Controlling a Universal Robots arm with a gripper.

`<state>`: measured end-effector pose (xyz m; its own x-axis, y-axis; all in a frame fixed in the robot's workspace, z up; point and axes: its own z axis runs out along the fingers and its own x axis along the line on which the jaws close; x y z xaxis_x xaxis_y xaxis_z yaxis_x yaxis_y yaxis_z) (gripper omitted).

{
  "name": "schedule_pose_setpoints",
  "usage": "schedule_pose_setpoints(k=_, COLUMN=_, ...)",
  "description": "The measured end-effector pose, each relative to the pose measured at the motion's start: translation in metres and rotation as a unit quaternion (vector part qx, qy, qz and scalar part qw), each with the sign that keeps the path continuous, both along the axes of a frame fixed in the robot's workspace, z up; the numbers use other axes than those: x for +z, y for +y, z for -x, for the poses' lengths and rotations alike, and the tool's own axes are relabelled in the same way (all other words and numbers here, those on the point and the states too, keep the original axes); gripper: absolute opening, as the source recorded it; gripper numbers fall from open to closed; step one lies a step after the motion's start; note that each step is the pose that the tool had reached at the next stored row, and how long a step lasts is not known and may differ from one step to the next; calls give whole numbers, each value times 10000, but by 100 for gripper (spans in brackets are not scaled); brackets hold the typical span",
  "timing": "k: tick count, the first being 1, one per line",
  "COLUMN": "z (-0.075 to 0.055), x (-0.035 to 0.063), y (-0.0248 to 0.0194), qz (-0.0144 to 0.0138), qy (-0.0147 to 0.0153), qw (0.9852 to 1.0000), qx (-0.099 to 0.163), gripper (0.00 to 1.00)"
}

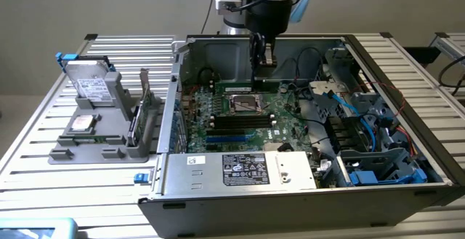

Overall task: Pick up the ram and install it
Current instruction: 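Insert the ram into the slot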

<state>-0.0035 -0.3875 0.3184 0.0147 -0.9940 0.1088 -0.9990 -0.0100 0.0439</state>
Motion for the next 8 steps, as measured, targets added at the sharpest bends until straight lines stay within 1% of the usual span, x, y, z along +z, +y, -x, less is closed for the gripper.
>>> schedule_pose_setpoints(k=8, z=0, x=-145, y=0, qz=0, qy=-4, qw=10000, qx=0, gripper=13)
